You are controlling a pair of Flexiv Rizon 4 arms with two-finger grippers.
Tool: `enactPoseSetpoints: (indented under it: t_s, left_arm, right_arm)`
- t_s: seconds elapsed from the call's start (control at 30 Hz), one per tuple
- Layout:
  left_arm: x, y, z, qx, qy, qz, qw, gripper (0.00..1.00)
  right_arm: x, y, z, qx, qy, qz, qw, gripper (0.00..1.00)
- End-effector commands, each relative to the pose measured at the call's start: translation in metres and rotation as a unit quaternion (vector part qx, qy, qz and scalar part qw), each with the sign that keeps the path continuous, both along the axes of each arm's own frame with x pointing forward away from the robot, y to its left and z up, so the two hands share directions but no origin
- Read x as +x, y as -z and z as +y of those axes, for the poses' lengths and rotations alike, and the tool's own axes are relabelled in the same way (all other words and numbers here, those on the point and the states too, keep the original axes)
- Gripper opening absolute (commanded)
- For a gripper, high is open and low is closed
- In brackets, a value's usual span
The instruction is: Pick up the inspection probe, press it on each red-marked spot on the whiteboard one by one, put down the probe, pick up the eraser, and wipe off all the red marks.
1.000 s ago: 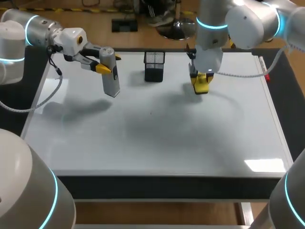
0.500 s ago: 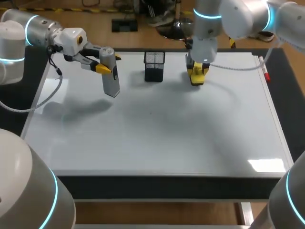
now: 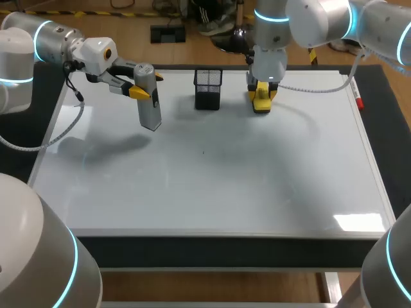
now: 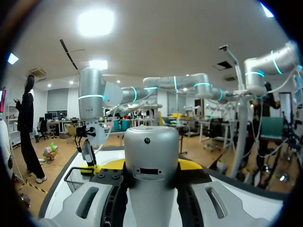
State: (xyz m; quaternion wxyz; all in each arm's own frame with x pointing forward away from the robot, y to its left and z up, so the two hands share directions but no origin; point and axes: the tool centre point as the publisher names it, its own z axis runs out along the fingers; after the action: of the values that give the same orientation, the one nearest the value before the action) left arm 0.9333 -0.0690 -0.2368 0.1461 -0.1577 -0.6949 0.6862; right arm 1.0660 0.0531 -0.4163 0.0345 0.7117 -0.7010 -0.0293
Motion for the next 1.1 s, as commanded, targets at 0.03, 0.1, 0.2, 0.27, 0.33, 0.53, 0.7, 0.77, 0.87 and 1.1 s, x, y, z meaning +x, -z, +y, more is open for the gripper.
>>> enactPoseSetpoints:
  t_s: [0.03,0.1,0.2,0.27,0.33,0.53,0.7,0.77,0.87,1.1]
  left_arm:
    - [0.0,-0.002,0.001,0.002,0.001,0.0,1.0,0.0]
    - [0.0,-0.002,0.001,0.002,0.001,0.0,1.0,0.0]
    - [0.0,-0.002,0.001,0.002,0.001,0.0,1.0,0.0]
    - [0.0,-0.002,0.001,0.002,0.001,0.0,1.0,0.0]
    - [0.0,-0.002,0.001,0.002,0.001,0.0,1.0,0.0]
    - [0.0,-0.002,0.001,0.002,0.001,0.0,1.0,0.0]
    - [0.0,-0.002,0.001,0.002,0.001,0.0,1.0,0.0]
    - [0.0,-0.002,0.001,0.002,0.001,0.0,1.0,0.0]
    - [0.0,-0.002,0.001,0.002,0.001,0.0,1.0,0.0]
    - [0.0,-0.002,0.001,0.002,0.001,0.0,1.0,0.0]
  right_arm:
    - [0.005,0.003,0.001,-0.002,0.001,0.003,1.0,0.0]
    - [0.005,0.004,0.0,-0.004,0.002,0.004,1.0,0.0]
    - [0.006,0.006,0.0,-0.006,0.006,0.005,1.0,0.0]
    - [0.005,0.006,0.0,-0.007,0.01,0.006,1.0,0.0]
    - [0.002,0.002,0.0,-0.009,0.011,0.003,1.0,0.43]
    - [-0.006,-0.01,-0.007,-0.008,0.032,-0.008,0.999,1.0]
    - [-0.016,-0.021,-0.017,0.002,0.064,-0.016,0.998,1.0]
    - [-0.02,-0.026,-0.022,0.021,0.084,-0.02,0.996,1.0]
    - [-0.027,-0.036,-0.03,0.059,0.121,-0.03,0.99,1.0]
    - [-0.036,-0.057,-0.049,0.139,0.231,-0.028,0.962,1.0]
